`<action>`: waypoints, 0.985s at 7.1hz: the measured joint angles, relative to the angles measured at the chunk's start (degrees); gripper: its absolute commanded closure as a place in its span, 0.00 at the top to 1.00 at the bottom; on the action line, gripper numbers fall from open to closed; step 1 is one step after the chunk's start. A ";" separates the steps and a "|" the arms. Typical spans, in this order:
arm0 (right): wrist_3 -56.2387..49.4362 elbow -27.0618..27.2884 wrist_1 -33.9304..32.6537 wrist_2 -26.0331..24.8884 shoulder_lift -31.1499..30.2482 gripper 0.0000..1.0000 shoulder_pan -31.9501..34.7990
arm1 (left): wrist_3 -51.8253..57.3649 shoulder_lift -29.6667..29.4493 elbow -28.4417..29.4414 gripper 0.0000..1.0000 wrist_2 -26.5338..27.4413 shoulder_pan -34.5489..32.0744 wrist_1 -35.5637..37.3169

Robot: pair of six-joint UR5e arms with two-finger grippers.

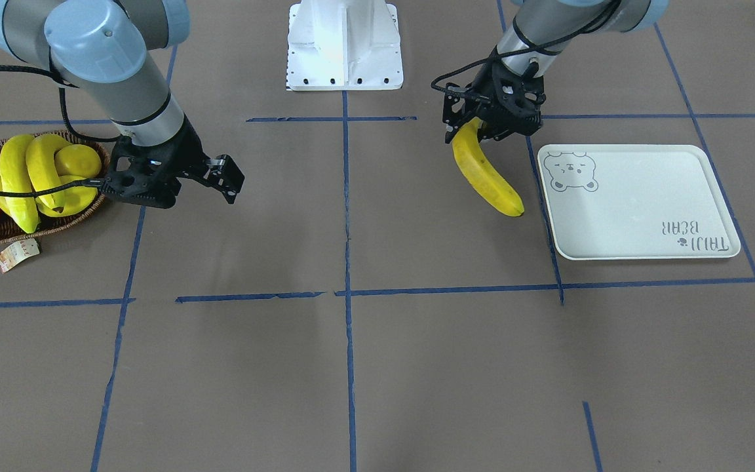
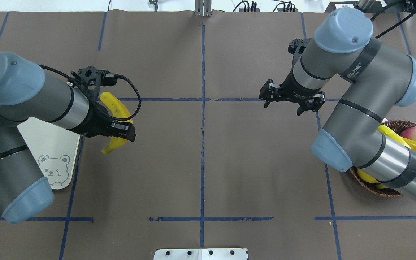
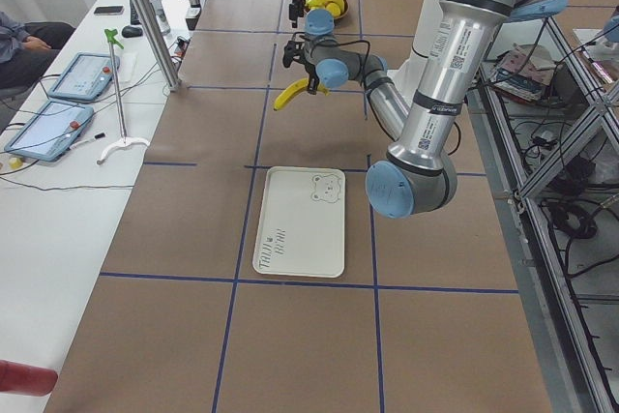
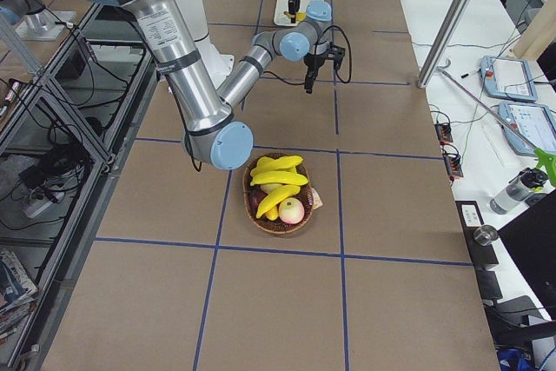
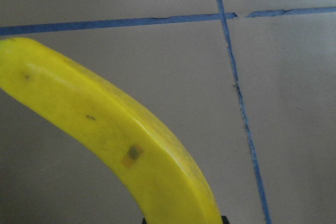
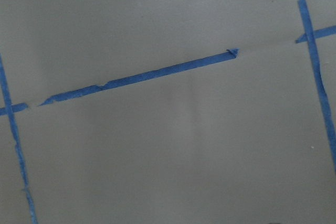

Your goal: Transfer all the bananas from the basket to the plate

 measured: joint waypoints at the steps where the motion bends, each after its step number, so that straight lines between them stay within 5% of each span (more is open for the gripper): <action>1: -3.47 1.74 -3.15 0.00 -1.05 1.00 0.75 | 5.02 0.73 -4.16 0.02 3.17 -0.20 11.12; 2: -8.17 3.29 -6.41 0.03 -2.16 1.00 1.82 | 10.03 2.66 -6.48 0.02 6.09 -0.44 17.73; 4: -18.38 5.47 -9.10 0.73 -6.31 1.00 5.11 | 23.10 8.75 -7.66 0.02 6.75 -5.62 19.84; 7: -36.07 6.98 -9.08 5.83 -15.45 1.00 13.79 | 39.05 19.06 -1.75 0.03 -3.70 -17.30 7.21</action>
